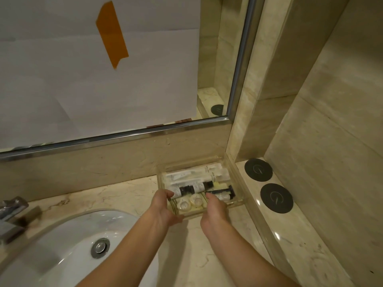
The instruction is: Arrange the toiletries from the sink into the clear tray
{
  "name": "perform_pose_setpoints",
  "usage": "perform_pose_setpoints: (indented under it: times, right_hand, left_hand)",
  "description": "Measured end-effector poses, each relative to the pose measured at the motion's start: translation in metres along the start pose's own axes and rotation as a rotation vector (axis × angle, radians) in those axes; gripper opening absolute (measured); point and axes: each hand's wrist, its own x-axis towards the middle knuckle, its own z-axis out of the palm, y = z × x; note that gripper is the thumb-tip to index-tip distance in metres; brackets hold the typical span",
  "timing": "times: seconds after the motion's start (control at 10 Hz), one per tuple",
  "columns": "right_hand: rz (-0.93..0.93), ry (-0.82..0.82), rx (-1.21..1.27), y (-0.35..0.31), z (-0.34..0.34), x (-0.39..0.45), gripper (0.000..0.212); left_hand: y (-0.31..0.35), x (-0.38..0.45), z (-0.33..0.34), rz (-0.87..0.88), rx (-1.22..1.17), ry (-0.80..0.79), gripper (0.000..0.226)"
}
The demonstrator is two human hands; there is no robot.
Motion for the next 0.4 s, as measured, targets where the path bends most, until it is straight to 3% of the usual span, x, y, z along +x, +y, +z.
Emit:
perform_pose_setpoints:
  times: [0.1, 0.3, 0.4]
  right_hand:
    - [0.026, -0.053, -0.027, -0.002, -0.004, 0.002, 0.039]
    - [0.002, -0.244, -0.248, -0.015, -0.029, -0.019, 0.022]
    - [0.024, -0.206, -0.333, -0.011, -0.058, -0.042, 0.041]
  left_hand:
    - [0.003, -0.002, 0.001, -0.052, 0.006, -0.028, 0.01]
    - [-0.006, -0.002, -0.033, 0.048, 0.129, -0.165, 0.015]
    - [-0.035, 0.008, -0.066, 0.117, 0.255, -0.166, 0.017]
